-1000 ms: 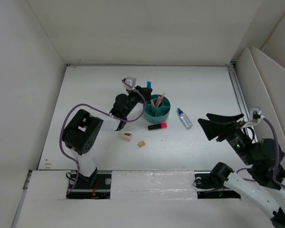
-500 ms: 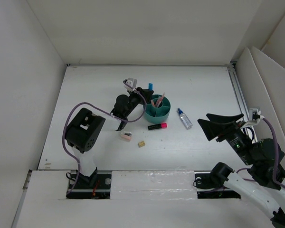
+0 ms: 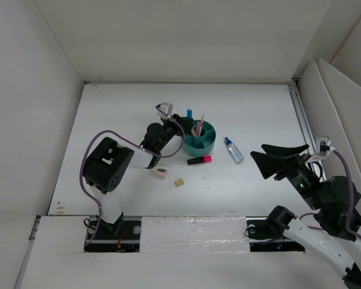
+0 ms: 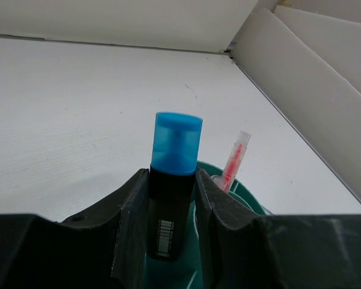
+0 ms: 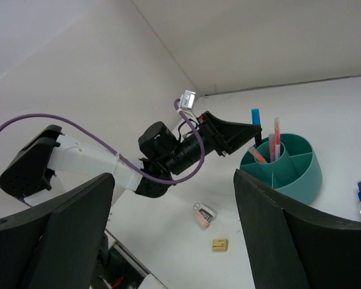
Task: Sort the stationery into containers
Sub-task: Place the pen in the storage box.
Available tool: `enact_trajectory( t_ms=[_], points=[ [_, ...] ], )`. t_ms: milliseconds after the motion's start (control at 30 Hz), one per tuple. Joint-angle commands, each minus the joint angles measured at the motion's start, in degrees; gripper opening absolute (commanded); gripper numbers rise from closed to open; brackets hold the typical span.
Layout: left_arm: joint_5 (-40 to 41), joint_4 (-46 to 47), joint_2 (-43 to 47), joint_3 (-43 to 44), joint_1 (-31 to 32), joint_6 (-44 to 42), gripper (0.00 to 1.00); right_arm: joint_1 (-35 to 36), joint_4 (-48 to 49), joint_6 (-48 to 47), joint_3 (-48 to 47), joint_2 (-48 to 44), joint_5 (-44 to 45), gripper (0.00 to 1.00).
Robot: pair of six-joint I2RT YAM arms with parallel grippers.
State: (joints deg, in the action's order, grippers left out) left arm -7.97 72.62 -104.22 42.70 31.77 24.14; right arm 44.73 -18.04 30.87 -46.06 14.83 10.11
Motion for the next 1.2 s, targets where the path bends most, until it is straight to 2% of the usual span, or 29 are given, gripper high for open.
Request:
enact_trajectory(
  t_ms=[0,500,633,667,767,800,833,1167],
  points=[
    [-0.21,3.41,0.78,-0.69,-0.13,-0.05,0.00,0.45,-0.15,-0.73,-1.40,-0.86,-0.70,0.86],
    [1.02,4.02,1.30,-2.88,-0.13,-0.06,0.00,0.45,-0.68,-0.73,-0.87,-1.91,-0.70,0.86],
    [0.50,4.54,2.44,-3.93,-0.13,-0.06,0.13,0.45,-0.68,-0.73,-0.87,-1.91,-0.70,0.87],
    [0.50,4.55,2.45,-3.94,-0.13,-0.06,0.21,0.45,-0.68,-0.73,-0.87,-1.91,-0.70,0.87],
    [0.50,4.55,4.73,-4.47,-0.13,0.47,0.28,0.45,-0.68,-0.73,-0.87,-1.91,-0.70,0.87],
    [0.50,4.55,4.73,-5.07,-0.13,0.47,0.36,0.45,-0.68,-0.73,-0.87,-1.91,-0.70,0.87],
    [0.50,4.55,5.60,-5.08,-0.13,0.99,0.41,0.45,-0.68,-0.73,-0.87,-1.91,-0.70,0.87],
    [2.43,5.25,11.49,-7.37,-0.13,1.00,0.66,0.45,-0.68,-1.25,-0.34,-2.44,-0.70,0.87]
  ],
)
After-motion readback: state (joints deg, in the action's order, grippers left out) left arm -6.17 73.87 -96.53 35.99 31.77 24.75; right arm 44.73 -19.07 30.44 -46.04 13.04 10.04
